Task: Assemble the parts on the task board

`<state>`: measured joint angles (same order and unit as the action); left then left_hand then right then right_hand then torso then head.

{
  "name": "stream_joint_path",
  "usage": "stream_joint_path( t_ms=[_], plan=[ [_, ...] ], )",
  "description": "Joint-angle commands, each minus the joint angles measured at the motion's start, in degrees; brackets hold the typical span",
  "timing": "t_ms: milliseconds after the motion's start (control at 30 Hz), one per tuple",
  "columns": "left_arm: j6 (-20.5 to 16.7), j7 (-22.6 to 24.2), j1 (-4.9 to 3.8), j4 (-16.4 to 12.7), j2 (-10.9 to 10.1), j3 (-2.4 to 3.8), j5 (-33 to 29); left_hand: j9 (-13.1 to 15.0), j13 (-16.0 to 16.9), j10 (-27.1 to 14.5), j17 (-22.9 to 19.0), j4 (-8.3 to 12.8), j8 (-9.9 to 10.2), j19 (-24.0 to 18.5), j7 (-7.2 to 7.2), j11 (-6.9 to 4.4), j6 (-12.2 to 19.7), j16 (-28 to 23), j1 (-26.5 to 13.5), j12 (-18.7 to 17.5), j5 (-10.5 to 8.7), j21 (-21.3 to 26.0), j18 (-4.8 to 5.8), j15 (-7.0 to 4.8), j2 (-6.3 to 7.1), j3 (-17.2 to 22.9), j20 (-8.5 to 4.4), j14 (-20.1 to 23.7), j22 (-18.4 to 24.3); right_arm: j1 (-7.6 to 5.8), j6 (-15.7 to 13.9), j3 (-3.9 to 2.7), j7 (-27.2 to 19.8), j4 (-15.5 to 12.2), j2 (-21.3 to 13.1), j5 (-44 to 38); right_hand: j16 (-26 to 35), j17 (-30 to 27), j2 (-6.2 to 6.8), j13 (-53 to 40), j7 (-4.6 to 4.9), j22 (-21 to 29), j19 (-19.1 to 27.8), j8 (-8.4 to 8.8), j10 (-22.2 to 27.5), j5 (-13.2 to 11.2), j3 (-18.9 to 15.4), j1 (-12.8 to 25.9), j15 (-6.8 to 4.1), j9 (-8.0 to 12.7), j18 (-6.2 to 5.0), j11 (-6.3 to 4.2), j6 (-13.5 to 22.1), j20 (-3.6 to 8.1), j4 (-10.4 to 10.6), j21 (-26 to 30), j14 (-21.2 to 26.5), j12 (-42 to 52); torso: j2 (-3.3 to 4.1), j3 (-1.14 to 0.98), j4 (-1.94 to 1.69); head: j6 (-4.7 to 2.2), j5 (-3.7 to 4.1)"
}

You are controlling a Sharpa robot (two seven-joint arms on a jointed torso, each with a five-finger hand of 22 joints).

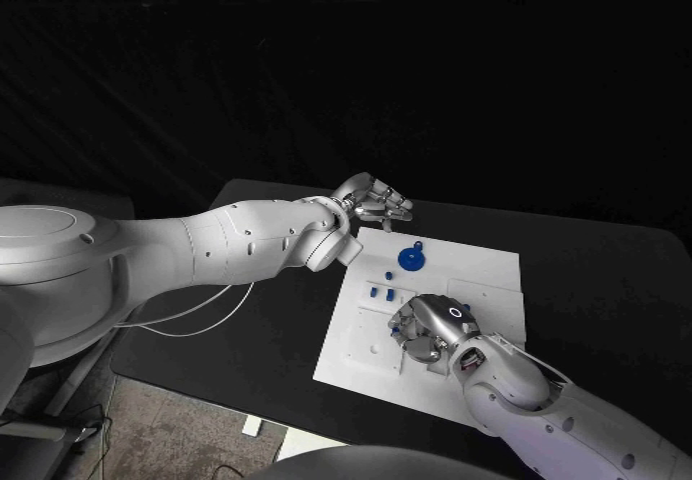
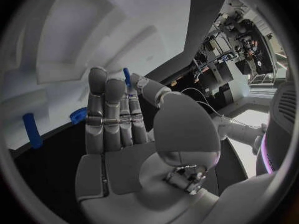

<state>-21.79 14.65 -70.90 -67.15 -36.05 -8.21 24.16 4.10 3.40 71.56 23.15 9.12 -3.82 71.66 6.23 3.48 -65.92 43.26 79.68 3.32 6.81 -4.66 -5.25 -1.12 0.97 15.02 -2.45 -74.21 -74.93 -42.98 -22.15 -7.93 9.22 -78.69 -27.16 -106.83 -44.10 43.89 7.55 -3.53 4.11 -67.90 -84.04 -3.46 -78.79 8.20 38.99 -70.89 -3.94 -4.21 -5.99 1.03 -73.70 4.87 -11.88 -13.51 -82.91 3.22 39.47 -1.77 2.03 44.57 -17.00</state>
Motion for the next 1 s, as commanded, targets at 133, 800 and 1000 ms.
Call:
stream_joint_path(
  t_ms=[133, 800, 1000],
  plan=[
    [0.8, 0.3, 0.01, -0.2, 0.3, 0.04, -0.4, 0.0, 0.0, -0.5, 0.1, 0.0, 0.1, 0.3, 0.11, 0.2, -0.1, -0.3, -0.2, 0.2, 0.3, 0.4, 0.16, -0.13, -0.41, -0.4, 0.09, -0.3, -0.8, 0.2, 0.1, 0.21, 0.1, 0.5, 0.2, -1.3, 0.2, 0.0, -0.37, -0.1, -0.05, -0.1, -1.9, -0.23, -0.5, 0.3, 0.3, 0.1, -0.1, -0.1, -0.7, -0.09, -0.5, 0.43, -0.1, -0.3, -0.2, 0.2, 0.02, 0.0, 0.04, -0.01, -0.21],
    [1.3, -0.1, 0.01, -0.2, 0.3, 0.04, -0.4, 0.0, 0.0, -0.5, 0.1, 0.0, 0.1, 0.3, 0.11, 0.2, -0.1, -0.3, -0.2, 0.2, 0.3, 0.4, 0.16, -0.13, -0.41, -0.4, 0.09, -0.3, -0.8, 0.21, -0.4, 0.42, 0.5, 0.9, 0.3, -2.0, 0.0, -0.1, -0.29, -0.1, -0.07, -0.2, -1.9, -0.25, -0.5, 0.2, 0.6, 0.1, -0.11, -0.1, -0.73, -0.1, -0.6, 0.44, -0.2, -0.4, -0.2, 0.2, 0.08, -0.07, 0.07, 0.12, -0.08],
    [1.5, -0.2, 0.01, -0.2, 0.3, 0.04, -0.4, 0.0, 0.0, -0.6, 0.1, 0.0, 0.1, 0.3, 0.13, 0.23, 0.0, -0.3, -0.2, 0.2, 0.31, 0.5, 0.15, -0.11, -0.45, -0.5, 0.11, -0.3, -0.8, 0.23, 0.3, 0.42, 0.6, 0.8, 0.3, -2.0, 0.0, -0.1, -0.29, -0.1, -0.07, -0.2, -1.9, -0.25, -0.5, 0.2, 0.6, 0.1, -0.11, -0.1, -0.73, -0.1, -0.6, 0.44, -0.2, -0.4, -0.2, 0.2, 0.09, -0.07, 0.04, 0.03, 0.04]
  ],
)
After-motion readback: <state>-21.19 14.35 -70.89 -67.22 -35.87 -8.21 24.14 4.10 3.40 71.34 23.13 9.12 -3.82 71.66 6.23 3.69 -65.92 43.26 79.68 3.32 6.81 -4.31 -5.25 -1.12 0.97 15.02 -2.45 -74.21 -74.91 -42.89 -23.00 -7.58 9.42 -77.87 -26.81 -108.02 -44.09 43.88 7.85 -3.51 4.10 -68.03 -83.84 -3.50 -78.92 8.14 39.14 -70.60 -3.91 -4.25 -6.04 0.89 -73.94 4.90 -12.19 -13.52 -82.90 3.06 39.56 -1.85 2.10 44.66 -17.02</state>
